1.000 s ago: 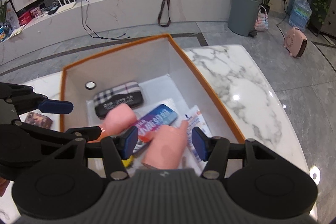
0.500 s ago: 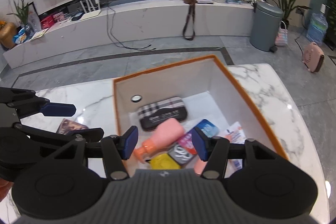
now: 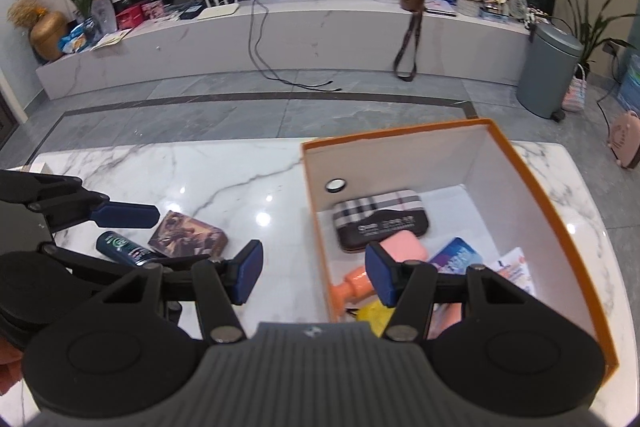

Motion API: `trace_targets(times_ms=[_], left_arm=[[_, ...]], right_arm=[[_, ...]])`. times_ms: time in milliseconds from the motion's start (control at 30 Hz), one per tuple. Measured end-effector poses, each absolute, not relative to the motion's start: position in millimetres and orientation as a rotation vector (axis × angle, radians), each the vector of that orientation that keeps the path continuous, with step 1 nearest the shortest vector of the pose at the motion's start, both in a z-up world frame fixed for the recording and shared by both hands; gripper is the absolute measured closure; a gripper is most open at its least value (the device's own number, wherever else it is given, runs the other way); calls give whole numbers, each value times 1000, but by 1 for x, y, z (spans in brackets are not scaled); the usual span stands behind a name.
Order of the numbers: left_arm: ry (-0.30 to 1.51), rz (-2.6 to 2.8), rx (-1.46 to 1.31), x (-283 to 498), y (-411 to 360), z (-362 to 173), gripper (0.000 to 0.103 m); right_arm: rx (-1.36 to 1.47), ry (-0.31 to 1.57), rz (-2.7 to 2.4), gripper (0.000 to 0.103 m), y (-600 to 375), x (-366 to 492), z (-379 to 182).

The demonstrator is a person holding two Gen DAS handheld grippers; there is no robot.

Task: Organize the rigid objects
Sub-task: 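Withdraw both grippers from the orange box toward the remaining items, then grasp the Clear shampoo bottle with the left gripper while the right grasps the illustrated box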

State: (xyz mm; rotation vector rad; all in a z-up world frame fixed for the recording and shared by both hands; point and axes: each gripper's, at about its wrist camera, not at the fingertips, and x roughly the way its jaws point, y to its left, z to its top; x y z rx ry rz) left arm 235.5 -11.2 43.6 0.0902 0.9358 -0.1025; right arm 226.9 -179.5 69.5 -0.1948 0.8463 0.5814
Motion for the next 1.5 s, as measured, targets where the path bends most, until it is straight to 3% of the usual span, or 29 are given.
trace_targets(times_ms=[133, 633, 967, 1500], left_arm=[[920, -74, 57, 225, 14, 39, 27], [944, 13, -71, 193, 95, 2, 27], [889, -61, 41, 193, 104, 6, 24], [1012, -281, 344, 210, 102, -24, 24]], right_arm=[[-210, 855, 608, 45, -162, 223, 63], [-297, 903, 668, 45, -99, 221, 28], [-321, 924, 666, 45, -81, 223, 14], [-337, 947, 674, 44, -65, 231, -3]])
